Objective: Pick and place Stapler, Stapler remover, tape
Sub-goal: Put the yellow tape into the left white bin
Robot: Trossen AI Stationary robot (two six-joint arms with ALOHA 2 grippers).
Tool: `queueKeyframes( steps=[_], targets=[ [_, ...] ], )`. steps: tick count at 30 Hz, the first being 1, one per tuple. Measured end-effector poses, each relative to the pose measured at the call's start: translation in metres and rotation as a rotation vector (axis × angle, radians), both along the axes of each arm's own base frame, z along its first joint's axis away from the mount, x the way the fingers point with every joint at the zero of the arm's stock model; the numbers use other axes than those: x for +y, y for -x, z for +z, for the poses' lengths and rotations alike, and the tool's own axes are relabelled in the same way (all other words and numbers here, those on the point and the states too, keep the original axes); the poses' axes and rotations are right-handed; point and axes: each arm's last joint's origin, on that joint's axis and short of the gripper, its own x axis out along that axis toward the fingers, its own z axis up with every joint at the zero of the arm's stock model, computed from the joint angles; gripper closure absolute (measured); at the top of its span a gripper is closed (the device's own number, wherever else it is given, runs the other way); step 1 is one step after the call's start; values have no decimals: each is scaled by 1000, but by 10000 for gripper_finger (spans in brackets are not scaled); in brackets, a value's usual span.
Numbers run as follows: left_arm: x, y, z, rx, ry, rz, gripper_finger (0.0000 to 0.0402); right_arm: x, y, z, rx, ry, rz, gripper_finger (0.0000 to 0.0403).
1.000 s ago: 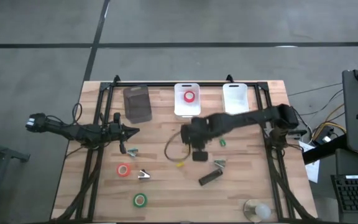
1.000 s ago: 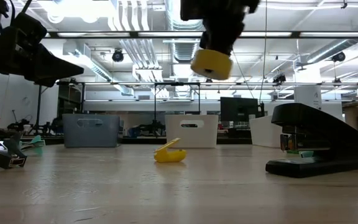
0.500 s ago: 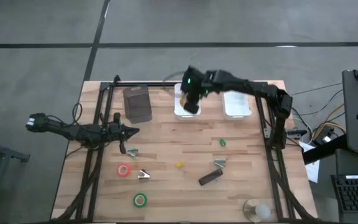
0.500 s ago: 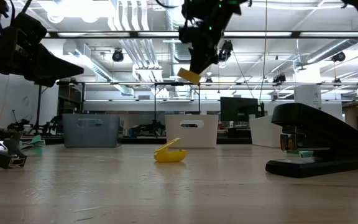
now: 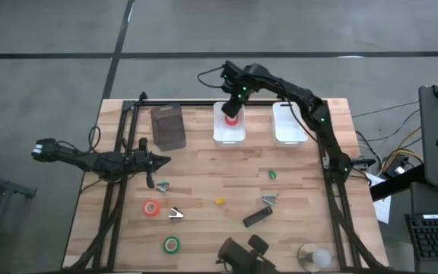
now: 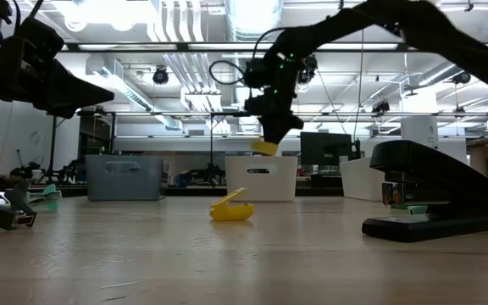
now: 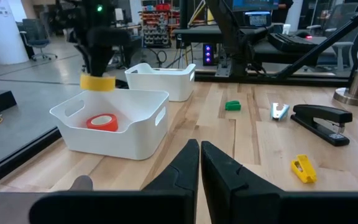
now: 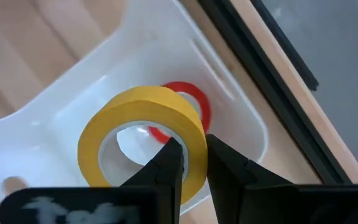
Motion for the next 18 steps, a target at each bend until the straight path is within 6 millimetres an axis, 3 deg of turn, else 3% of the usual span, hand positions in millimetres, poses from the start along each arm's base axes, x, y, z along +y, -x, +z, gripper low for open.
queueKeyframes(
  steps=[7,18],
  targets=[
    [0,0,0,0,0,0,381,-7,-14,-15,14,-2,12,349],
    [0,0,0,0,0,0,381,-10,-11,-37,59,-15,-3,349]
  ],
)
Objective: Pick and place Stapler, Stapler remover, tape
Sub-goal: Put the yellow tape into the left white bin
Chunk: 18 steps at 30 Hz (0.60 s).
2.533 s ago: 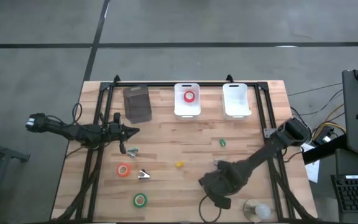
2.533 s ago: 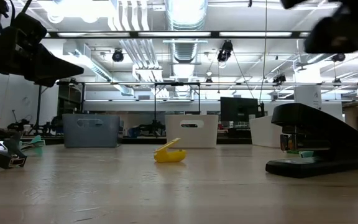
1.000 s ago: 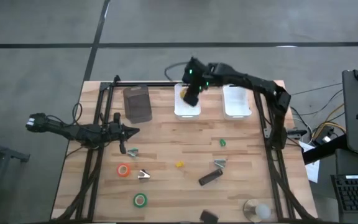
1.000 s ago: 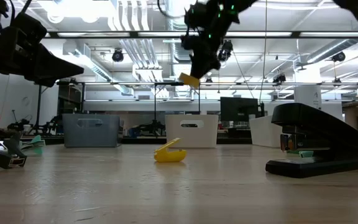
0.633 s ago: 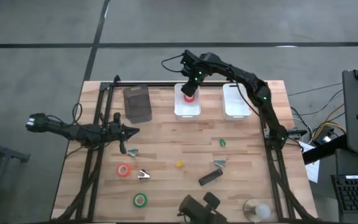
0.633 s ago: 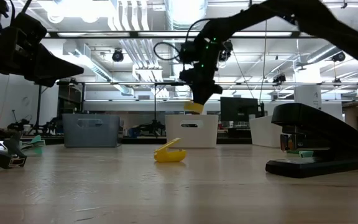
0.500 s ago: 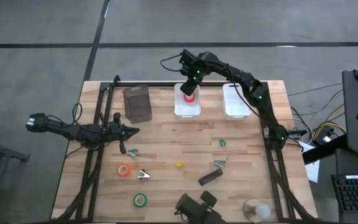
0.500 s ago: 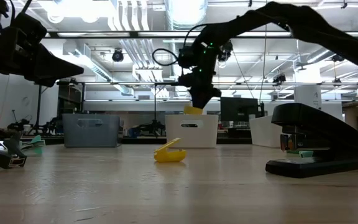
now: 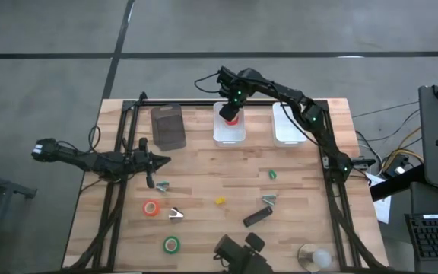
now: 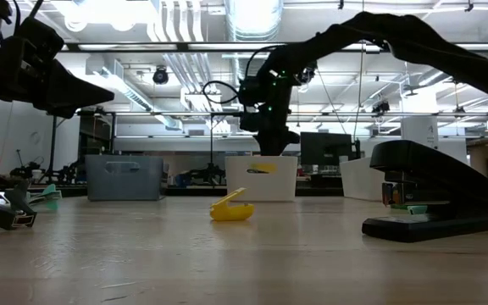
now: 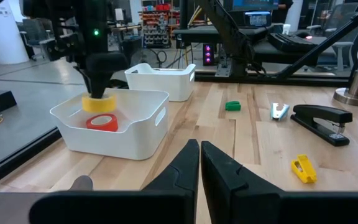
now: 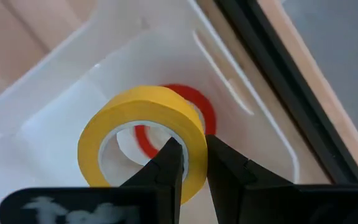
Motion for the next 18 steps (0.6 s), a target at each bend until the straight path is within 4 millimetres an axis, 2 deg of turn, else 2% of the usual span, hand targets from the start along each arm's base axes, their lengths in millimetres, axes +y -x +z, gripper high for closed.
queueKeyframes(
  steps=[12,18],
  targets=[
    [0,0,0,0,0,0,380,0,0,-9,11,5,2,347],
    [0,0,0,0,0,0,381,-2,-1,-9,-2,18,0,306]
  ],
)
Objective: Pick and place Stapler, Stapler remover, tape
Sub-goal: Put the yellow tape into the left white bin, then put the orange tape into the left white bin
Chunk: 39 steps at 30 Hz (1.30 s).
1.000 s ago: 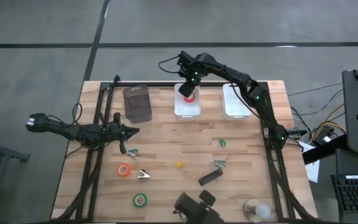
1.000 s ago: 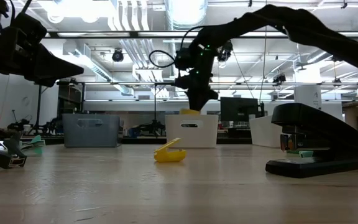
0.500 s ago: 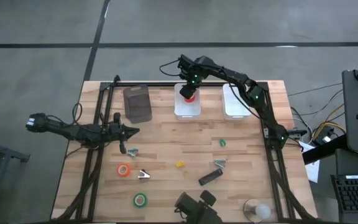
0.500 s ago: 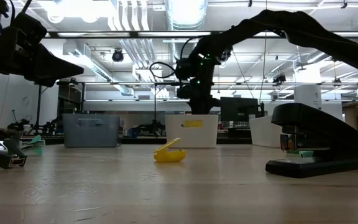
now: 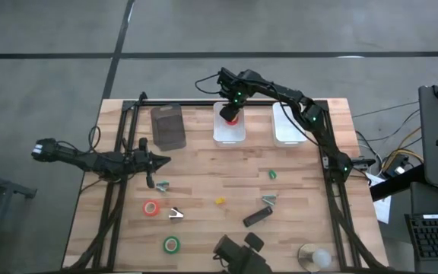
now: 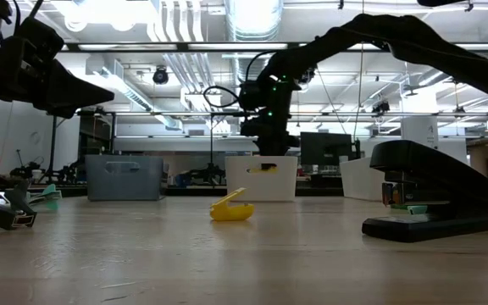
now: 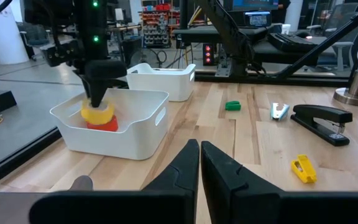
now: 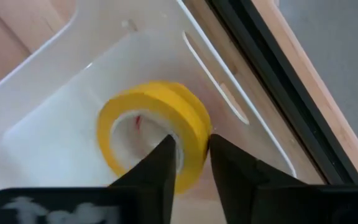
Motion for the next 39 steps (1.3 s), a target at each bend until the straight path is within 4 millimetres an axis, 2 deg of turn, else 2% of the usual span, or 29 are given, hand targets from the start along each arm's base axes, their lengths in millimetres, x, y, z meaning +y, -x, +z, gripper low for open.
queueKeyframes(
  steps=[10,19,25,30,36,39],
  targets=[
    [0,0,0,0,0,0,380,2,2,9,-12,9,0,235],
    [0,0,0,0,0,0,381,17,14,53,-46,33,11,226],
    [0,0,0,0,0,0,381,45,13,85,-97,67,74,252],
    [0,0,0,0,0,0,381,73,11,110,-142,98,155,292],
    [0,0,0,0,0,0,381,108,7,125,-190,104,283,379],
    [0,0,0,0,0,0,380,123,6,127,-282,77,343,390]
  ],
)
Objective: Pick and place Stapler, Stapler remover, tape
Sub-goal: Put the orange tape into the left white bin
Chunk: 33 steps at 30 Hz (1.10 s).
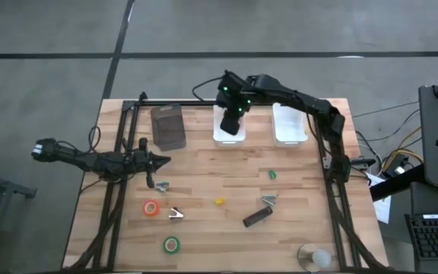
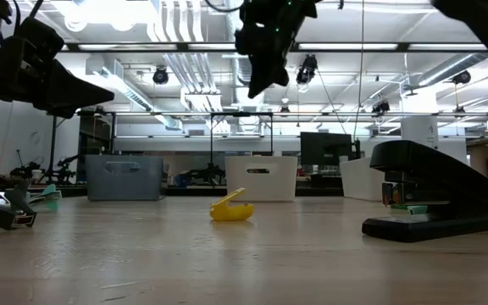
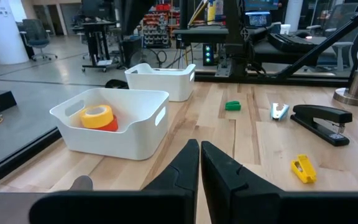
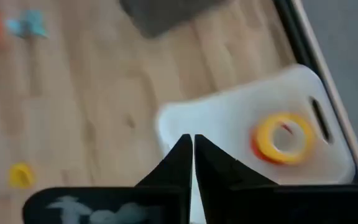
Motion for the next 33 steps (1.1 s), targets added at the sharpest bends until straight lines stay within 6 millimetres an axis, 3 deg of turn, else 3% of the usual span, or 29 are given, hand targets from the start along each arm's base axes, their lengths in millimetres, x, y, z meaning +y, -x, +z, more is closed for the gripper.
queueKeyframes(
  steps=[10,17,25,33],
  targets=[
    [0,0,0,0,0,0,380,61,32,-8,-347,104,118,395],
    [0,0,0,0,0,0,380,94,79,-32,-553,189,184,395],
    [0,0,0,0,0,0,380,123,139,-70,-630,321,164,394],
    [0,0,0,0,0,0,381,140,190,-97,-759,281,92,394]
  ],
)
